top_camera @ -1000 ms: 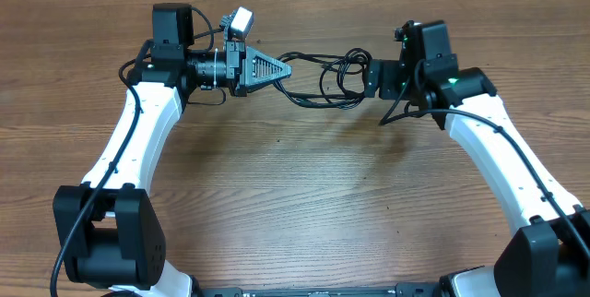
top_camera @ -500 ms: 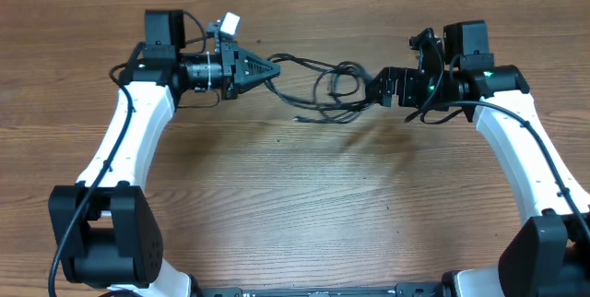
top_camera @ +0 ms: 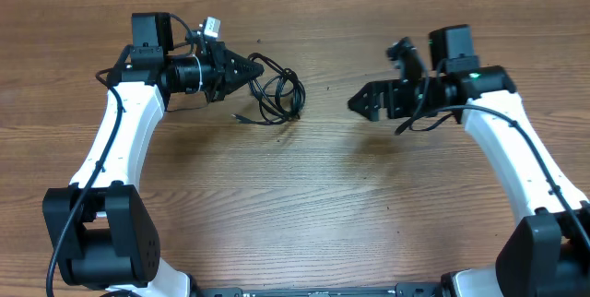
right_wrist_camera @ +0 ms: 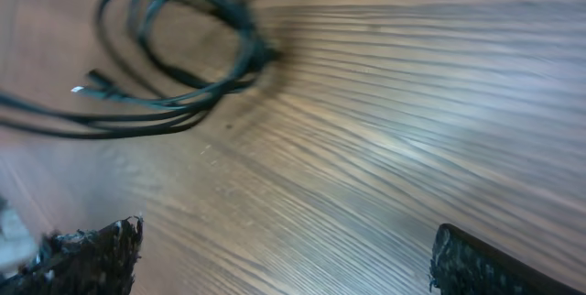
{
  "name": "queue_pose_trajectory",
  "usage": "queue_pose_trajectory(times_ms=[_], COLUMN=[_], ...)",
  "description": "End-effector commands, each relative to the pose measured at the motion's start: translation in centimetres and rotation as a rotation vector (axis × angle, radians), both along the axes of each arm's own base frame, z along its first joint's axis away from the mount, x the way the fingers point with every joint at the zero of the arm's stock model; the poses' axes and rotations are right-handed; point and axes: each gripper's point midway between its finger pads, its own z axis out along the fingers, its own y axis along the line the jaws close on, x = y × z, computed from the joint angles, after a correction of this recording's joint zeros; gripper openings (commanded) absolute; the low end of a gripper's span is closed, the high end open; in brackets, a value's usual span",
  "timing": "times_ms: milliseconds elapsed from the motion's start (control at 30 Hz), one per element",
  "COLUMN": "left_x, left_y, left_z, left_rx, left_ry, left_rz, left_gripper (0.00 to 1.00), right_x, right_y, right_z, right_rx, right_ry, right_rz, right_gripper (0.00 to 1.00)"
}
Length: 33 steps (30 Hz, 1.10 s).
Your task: Untangle cables
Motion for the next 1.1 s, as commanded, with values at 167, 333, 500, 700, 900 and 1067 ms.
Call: queue_pose_trajectory(times_ms=[167, 333, 500, 700, 900, 1067], left_x=[0.0, -0.3, -0.5, -0.5, -0.5, -0.5], left_y=[1.9, 1.7, 1.5, 1.5, 1.5, 1.5], left_z=[-1.8, -1.6, -1.4, -1.4, -1.4, -1.4], left_rx=[0.104, 0.041, -0.005, -0.024, -0.039, -0.046], left_ry=[0.261, 0.394, 0.478, 0.53, 0.57, 0.588], left_rz=[0.225, 0.275, 0.305, 0.332, 0.355, 0.364], left_gripper=[0.04, 0.04, 0.04, 0.04, 0.04, 0.04], right_x=[-2.4, -3.4, -3.2, -1.6, -1.6, -1.3], right_y=[6.5, 9.8, 12.0, 12.7, 13.5, 13.7], right_z=[0.4, 1.1, 2.0, 1.5, -1.3, -2.8], right_rx=[-0.001, 0.001, 0.002, -0.009, 0.019, 0.016], right_ry=[-0.152, -0.283, -0.404, -0.457, -0.387, -0.36], right_rz=[0.309, 0.471, 0.548, 0.539, 0.564, 0.567], right_gripper=[1.0, 1.0, 0.96, 0.91, 0.9, 0.8])
